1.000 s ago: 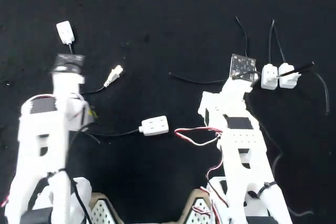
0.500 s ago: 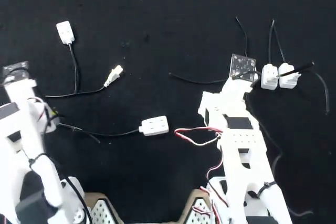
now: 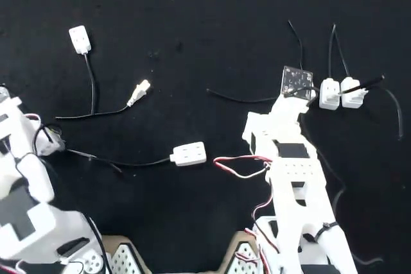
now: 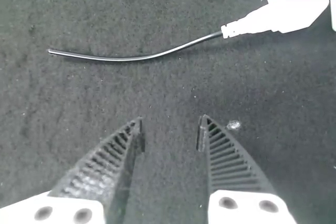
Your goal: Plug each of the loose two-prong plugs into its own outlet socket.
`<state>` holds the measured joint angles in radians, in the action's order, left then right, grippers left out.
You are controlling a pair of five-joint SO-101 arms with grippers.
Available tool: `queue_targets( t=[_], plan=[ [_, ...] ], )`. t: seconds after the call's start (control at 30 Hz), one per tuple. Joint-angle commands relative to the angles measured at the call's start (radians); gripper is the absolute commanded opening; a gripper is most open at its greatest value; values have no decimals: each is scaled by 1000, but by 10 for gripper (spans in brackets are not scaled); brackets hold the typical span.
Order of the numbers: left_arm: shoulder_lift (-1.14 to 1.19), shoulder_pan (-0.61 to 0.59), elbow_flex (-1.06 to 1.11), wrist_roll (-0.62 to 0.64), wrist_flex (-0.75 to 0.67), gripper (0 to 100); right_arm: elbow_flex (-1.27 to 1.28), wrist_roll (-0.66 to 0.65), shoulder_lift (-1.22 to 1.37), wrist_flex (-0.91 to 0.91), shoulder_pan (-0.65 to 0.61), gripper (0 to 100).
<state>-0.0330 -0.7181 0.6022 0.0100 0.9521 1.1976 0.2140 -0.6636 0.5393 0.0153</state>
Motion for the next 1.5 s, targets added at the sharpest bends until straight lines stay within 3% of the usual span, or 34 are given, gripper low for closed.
queue_targets(
  t=[0.0, 0.77, 0.9, 0.97, 1.03, 1.2, 1.47],
  plan=[
    [48, -15, -114, 17, 11, 206, -56, 2, -33, -8, 12, 166],
    [262, -105, -314, 20, -34, 203, -53, 2, -33, -8, 11, 166],
    [316, -110, -351, 84, -25, 201, -51, 3, -33, -8, 11, 166],
    [327, -110, -354, 92, -25, 148, -51, 3, -33, -8, 11, 166],
    [325, -110, -351, 97, -25, 30, -53, 3, -33, -8, 11, 166],
    [325, -105, -351, 97, -23, 27, -54, 2, -33, -8, 11, 166],
    [247, -82, -492, 87, 227, 30, -54, 2, -33, -8, 11, 166]
  ],
)
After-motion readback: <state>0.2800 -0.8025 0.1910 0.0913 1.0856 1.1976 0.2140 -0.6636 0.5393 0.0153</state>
